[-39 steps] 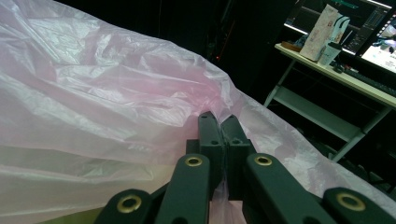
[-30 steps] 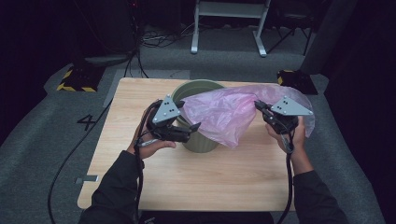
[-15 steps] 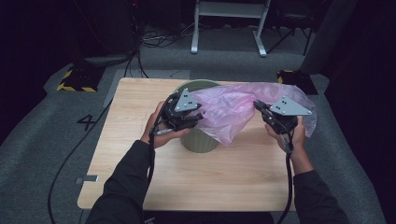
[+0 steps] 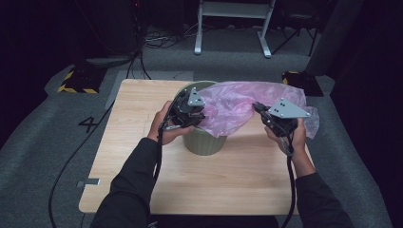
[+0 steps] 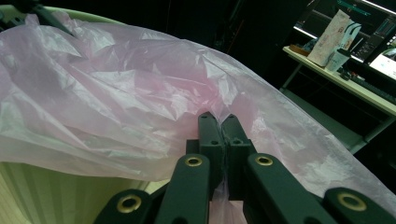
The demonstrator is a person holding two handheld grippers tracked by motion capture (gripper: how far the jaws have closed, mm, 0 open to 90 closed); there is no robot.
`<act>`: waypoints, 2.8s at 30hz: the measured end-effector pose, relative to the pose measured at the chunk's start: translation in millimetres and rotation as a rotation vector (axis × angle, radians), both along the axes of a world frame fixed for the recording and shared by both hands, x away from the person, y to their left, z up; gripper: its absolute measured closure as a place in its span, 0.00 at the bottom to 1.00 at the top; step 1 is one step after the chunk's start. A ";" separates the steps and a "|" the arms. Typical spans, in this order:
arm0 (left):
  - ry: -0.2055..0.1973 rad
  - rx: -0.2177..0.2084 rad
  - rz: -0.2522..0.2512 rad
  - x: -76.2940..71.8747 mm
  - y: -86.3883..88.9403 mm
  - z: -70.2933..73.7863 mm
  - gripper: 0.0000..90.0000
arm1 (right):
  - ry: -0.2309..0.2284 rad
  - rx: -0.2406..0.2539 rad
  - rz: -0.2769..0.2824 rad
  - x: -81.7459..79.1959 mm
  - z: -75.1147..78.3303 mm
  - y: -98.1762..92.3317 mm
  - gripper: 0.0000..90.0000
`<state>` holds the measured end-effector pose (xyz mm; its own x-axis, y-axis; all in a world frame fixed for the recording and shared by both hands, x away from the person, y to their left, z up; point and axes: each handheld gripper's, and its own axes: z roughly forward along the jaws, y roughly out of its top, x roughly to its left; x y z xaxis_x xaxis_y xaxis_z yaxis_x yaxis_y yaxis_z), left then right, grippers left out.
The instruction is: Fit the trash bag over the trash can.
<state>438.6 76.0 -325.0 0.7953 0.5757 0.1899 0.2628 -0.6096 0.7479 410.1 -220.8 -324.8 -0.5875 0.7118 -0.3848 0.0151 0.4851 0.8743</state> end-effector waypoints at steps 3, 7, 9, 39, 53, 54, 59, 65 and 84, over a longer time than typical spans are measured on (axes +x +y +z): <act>0.015 0.018 0.021 1.5 -1.7 1.8 0.62 | 0.001 -0.017 0.009 -0.6 0.4 7.8 0.99; -0.004 0.017 0.058 -1.5 -0.2 2.9 0.40 | -0.007 -0.043 0.011 -1.9 0.9 12.9 0.99; -0.002 -0.050 0.049 -5.0 6.0 5.7 0.33 | -0.012 -0.061 0.011 -3.1 1.3 15.5 0.99; -0.075 -0.214 -0.209 -57.2 -12.7 30.1 0.26 | 0.055 -0.119 -0.073 10.7 -1.2 37.6 0.99; -0.088 -0.022 -0.075 -30.1 -20.1 17.3 0.84 | 0.039 -0.089 -0.014 0.8 2.7 38.2 0.99; -0.088 -0.022 -0.075 -30.1 -20.1 17.3 0.87 | 0.039 -0.089 -0.014 0.8 2.7 38.2 0.99; -0.044 0.034 -0.033 -18.3 -19.3 10.1 0.87 | 0.048 -0.103 0.009 0.0 2.3 40.4 0.99; -0.063 -0.050 0.053 -14.6 -8.5 11.9 0.54 | 0.052 -0.146 0.020 -0.3 2.9 44.0 0.99; -0.022 -0.073 -0.064 -11.9 -35.0 16.9 0.54 | 0.048 -0.182 0.131 -10.3 2.2 54.2 0.97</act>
